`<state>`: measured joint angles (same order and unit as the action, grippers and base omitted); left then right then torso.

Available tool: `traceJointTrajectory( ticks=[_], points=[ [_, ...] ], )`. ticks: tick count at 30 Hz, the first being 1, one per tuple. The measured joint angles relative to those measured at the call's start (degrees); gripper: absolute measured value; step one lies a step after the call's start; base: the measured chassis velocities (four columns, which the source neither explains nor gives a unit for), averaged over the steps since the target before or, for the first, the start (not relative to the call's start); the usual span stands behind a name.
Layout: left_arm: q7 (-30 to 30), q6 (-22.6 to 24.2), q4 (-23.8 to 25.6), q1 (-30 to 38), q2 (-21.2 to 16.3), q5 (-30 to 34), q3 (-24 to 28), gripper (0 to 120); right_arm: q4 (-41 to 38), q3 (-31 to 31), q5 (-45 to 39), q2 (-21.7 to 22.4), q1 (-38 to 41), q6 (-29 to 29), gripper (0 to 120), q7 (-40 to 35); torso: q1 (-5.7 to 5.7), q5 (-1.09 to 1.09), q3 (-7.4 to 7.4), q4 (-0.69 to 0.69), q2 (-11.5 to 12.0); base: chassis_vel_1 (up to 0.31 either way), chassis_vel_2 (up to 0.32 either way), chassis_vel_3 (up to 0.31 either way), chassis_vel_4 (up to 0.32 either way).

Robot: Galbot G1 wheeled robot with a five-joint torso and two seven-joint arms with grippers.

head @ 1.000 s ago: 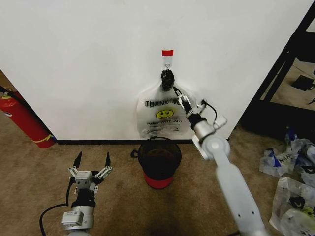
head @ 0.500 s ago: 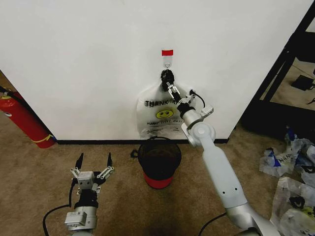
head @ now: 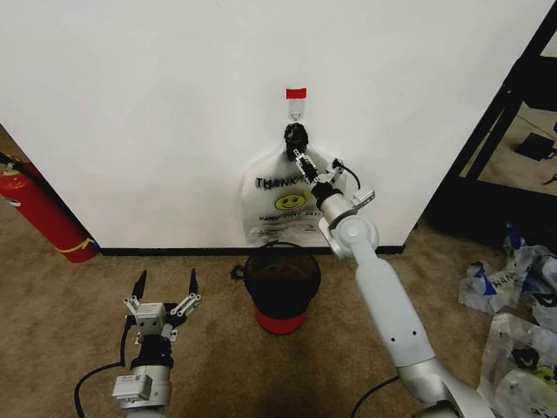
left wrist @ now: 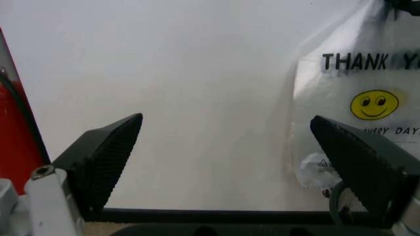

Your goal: Pick up the garbage bag from the wall and place it over the trash bin.

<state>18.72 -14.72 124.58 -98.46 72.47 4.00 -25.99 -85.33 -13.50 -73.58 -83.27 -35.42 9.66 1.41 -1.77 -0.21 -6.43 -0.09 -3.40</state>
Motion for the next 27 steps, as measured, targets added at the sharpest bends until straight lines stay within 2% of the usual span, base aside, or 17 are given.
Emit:
traceJointTrajectory(
  ticks=[2, 3, 8, 19, 27],
  points=[
    [0.00, -0.01, 0.00, 0.03, -0.07, 0.04, 0.01, 100, -0.10, -0.08, 0.09, -0.01, -0.15, -0.09, 19, -0.09, 0.00, 0.00, 0.00, 0.00, 0.00, 0.000, 0.000, 0.000, 0.000],
    [0.00, -0.01, 0.00, 0.03, -0.07, 0.04, 0.01, 100, -0.10, -0.08, 0.09, -0.01, -0.15, -0.09, 19, -0.09, 0.00, 0.00, 0.00, 0.00, 0.00, 0.000, 0.000, 0.000, 0.000],
    [0.00, -0.02, 0.00, 0.18, -0.21, 0.17, -0.06, 100, -0.62, -0.31, 0.16, 0.18, -0.42, -0.32, 0, -0.38, 0.00, 0.00, 0.00, 0.00, 0.00, 0.000, 0.000, 0.000, 0.000],
    [-0.03, -0.02, 0.14, 0.14, -0.07, 0.23, 0.08, 100, -2.64, -0.74, 0.21, 1.44, -1.83, -0.57, 0, -0.88, 0.00, 0.00, 0.00, 0.01, 0.00, 0.000, 0.000, 0.000, 0.000],
    [-0.04, -0.12, 0.16, 0.22, -0.14, 0.12, 0.73, 100, -9.48, -0.31, 3.05, 5.79, -8.30, -0.71, 0, -0.29, 0.00, 0.01, 0.00, -0.01, 0.00, 0.000, 0.000, 0.000, 0.000]
  ],
)
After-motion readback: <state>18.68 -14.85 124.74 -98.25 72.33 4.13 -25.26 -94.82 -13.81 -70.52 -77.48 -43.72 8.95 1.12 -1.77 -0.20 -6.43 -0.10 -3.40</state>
